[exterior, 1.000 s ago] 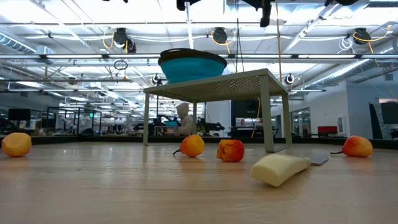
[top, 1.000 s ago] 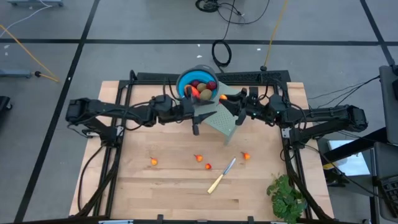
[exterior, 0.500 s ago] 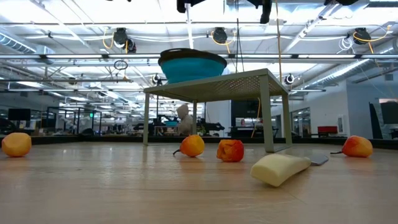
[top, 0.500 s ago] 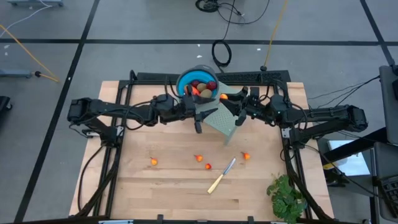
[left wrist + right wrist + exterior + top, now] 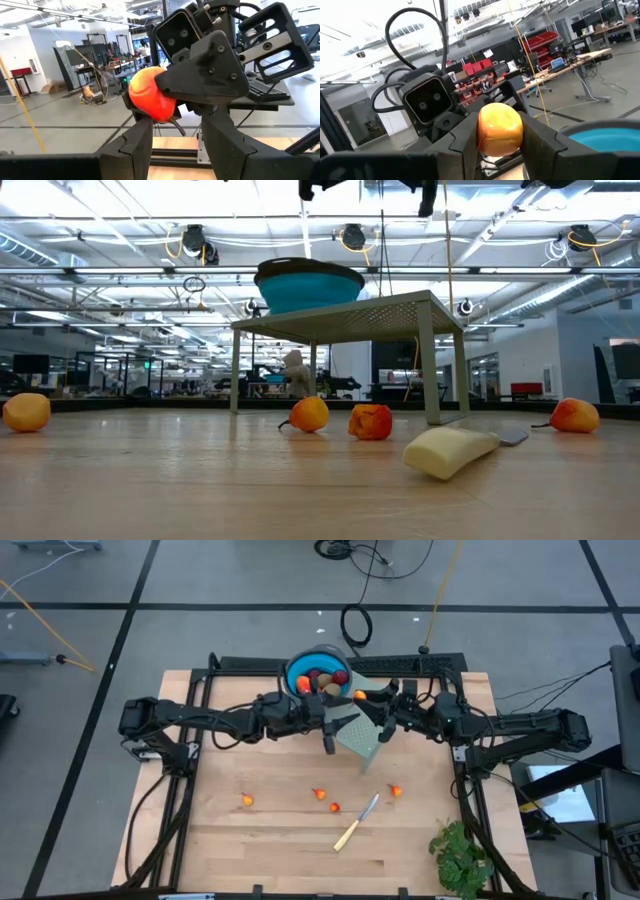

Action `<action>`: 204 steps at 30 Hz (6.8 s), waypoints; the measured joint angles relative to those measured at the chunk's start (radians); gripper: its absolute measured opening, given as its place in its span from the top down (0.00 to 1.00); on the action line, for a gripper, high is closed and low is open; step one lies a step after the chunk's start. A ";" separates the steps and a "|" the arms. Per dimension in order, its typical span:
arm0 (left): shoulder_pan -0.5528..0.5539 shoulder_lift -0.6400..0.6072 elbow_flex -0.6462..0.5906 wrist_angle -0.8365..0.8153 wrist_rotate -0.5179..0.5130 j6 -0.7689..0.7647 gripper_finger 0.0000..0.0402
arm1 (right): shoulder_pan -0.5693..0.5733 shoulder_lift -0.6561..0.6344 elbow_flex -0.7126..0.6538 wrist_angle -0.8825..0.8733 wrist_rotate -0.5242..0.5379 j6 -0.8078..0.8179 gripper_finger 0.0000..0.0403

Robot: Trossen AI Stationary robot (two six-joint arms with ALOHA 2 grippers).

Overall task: Pick & Place Fruit
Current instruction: Put the peach into the blue strainer bowl on the shelf

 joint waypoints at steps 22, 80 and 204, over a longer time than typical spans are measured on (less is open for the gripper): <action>-0.005 -0.005 0.000 -0.003 -0.128 0.048 0.58 | 0.000 0.000 0.000 0.015 0.000 -0.057 0.71; -0.021 -0.005 0.000 -0.011 -0.102 0.026 1.00 | 0.000 0.000 0.000 0.004 -0.004 -0.056 0.68; 0.390 -0.075 0.392 -1.290 0.044 -0.288 1.00 | -0.068 -0.489 -0.386 -0.204 -0.182 -0.243 1.00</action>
